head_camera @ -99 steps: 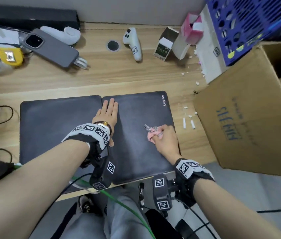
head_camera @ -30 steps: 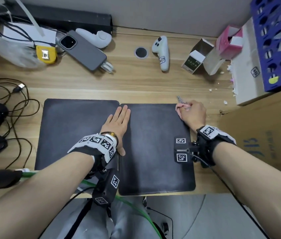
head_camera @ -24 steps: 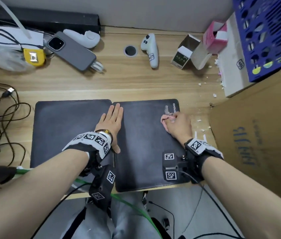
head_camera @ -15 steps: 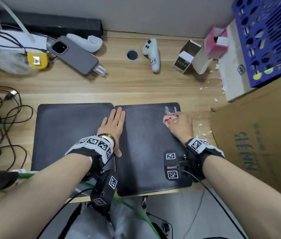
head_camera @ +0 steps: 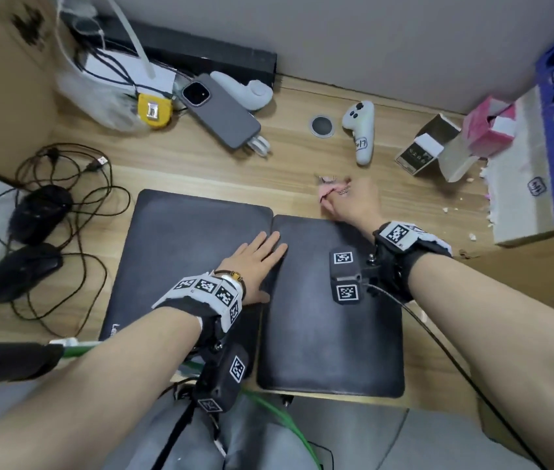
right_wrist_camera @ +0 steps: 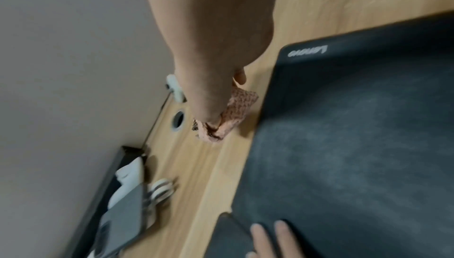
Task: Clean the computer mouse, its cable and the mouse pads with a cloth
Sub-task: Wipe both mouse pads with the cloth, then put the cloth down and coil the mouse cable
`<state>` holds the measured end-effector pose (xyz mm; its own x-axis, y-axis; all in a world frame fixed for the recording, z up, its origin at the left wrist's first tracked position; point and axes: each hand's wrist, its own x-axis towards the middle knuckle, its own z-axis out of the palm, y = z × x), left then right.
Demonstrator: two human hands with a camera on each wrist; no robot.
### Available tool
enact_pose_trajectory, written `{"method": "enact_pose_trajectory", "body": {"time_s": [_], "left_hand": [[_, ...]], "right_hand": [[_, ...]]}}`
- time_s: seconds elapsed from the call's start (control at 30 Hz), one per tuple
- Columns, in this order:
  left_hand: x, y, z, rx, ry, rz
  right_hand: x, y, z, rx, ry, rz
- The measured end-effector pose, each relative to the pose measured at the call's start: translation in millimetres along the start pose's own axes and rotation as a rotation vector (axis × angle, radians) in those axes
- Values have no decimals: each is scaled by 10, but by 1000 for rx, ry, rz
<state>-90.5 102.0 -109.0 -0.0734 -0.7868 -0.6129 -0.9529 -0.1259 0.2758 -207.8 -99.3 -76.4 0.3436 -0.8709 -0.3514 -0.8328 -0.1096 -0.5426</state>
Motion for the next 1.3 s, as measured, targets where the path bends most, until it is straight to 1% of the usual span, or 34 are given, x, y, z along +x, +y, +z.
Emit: {"method": "enact_pose_trajectory", "body": {"time_s": [0.07, 0.13, 0.17, 0.3, 0.37, 0.4, 0.47, 0.53, 0.6, 0.67, 0.7, 0.8, 0.9, 1.0, 1.07, 1.13, 1.2, 1.3], "left_hand": [[-135, -129, 17, -79, 33, -16], [-263, -277, 23, -164, 59, -80], [-325, -357, 26, -203, 71, -128], [-667, -762, 117, -290, 142, -321], [-869, -1013, 193, -323, 198, -404], [-956, -1125, 232, -337, 233, -432], [-1143, -1320, 317, -373, 283, -488], [-1305, -1443, 397, -430, 278, -578], [-1392, -1518, 483, -475, 261, -637], [-1414, -1530, 552, -533, 270, -639], [-1401, -1525, 588, -551, 271, -638], [-1394, -1542, 654, -604, 283, -665], [-1346, -1645, 755, -704, 249, -660], [-1246, -1801, 878, -857, 242, -629], [-1308, -1798, 799, -909, 253, -622], [-1261, -1885, 825, -942, 232, -595], [-1354, -1858, 720, -962, 202, -565], [-1513, -1818, 606, -1018, 204, -539]], "right_hand": [[54, -241, 76, 7, -48, -36], [5, -386, 155, -58, -113, -48], [-32, -392, 208, -80, -116, -41], [-357, -322, 421, -99, -23, -77], [-542, -249, 524, -48, -51, -60], [-652, -224, 559, -16, -112, -5], [-950, -218, 648, 64, -293, 93], [-1264, -247, 768, 145, -460, 193], [-1518, -270, 909, 152, -539, 259], [-1714, -261, 1057, 107, -556, 267], [-1791, -242, 1119, 72, -535, 257], [-2002, -228, 1220, 22, -408, 247], [-2147, -207, 1252, 43, -383, 276], [-2282, -223, 1284, 79, -339, 355], [-2342, -237, 1289, 82, -329, 369], [-2383, -269, 1287, 88, -322, 385], [-2388, -309, 1313, 70, -328, 393], [-2351, -407, 1414, 23, -308, 389]]}}
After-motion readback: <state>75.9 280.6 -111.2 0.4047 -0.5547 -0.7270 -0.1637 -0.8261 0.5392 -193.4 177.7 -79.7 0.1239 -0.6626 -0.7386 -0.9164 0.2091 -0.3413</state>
